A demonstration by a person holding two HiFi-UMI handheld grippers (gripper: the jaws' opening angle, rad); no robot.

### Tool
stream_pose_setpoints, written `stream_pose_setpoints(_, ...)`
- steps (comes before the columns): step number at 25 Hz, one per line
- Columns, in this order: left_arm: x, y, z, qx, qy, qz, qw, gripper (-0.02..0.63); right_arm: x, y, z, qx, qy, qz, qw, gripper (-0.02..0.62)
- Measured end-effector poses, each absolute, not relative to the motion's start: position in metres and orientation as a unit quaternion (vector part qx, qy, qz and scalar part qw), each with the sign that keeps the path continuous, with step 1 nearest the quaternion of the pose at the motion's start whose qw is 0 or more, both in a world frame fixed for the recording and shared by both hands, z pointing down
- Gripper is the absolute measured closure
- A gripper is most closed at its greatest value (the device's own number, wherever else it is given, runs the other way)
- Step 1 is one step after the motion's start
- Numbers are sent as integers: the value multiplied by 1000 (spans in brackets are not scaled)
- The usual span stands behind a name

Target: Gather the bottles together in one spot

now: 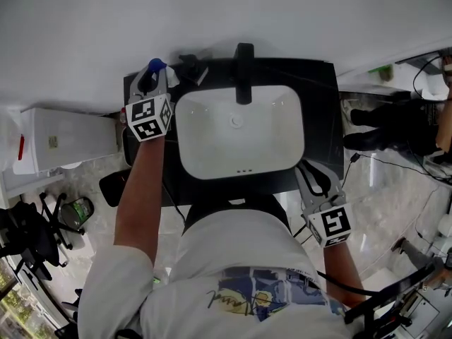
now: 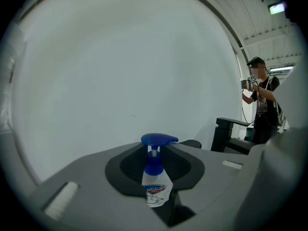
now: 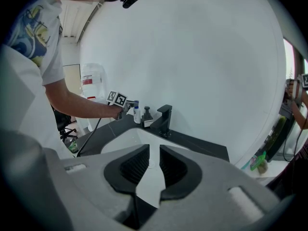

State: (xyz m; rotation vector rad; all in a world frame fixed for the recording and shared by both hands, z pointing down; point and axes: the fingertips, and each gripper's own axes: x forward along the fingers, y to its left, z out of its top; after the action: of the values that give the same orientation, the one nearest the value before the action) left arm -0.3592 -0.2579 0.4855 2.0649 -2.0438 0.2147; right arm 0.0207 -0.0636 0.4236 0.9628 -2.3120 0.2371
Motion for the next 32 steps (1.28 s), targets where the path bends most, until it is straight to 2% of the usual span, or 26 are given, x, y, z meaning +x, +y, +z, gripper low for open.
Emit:
stream_pose_setpoints(9,-360,-253,486,702,-700,87,101,481,13,-60,421,357,-879,88,304,529)
stream_pose_setpoints(11,-361,-250,487,704,-696,94,101,444,13,-57,422,356,-878,92,307,531)
stream_pose_setpoints(12,-360,-249,488,706,-694,98,102,392,13,-56,422,356,-878,94,308,529)
stream_pose_setpoints(13,-359,-248,489,707,-693,100,102,377,13,-57,422,356,-878,93,306,529)
stream_pose_setpoints(20,-347,-224,486,717,-682,108,94,328,9,-55,417,358,-882,83,296,531)
stream_pose_setpoints(28,-315,-171,470,759,-634,119,90,335,5,-44,413,372,-878,73,292,531)
stream_pose_setpoints(32,-287,-134,464,785,-601,119,97,432,12,-32,414,382,-870,68,303,532)
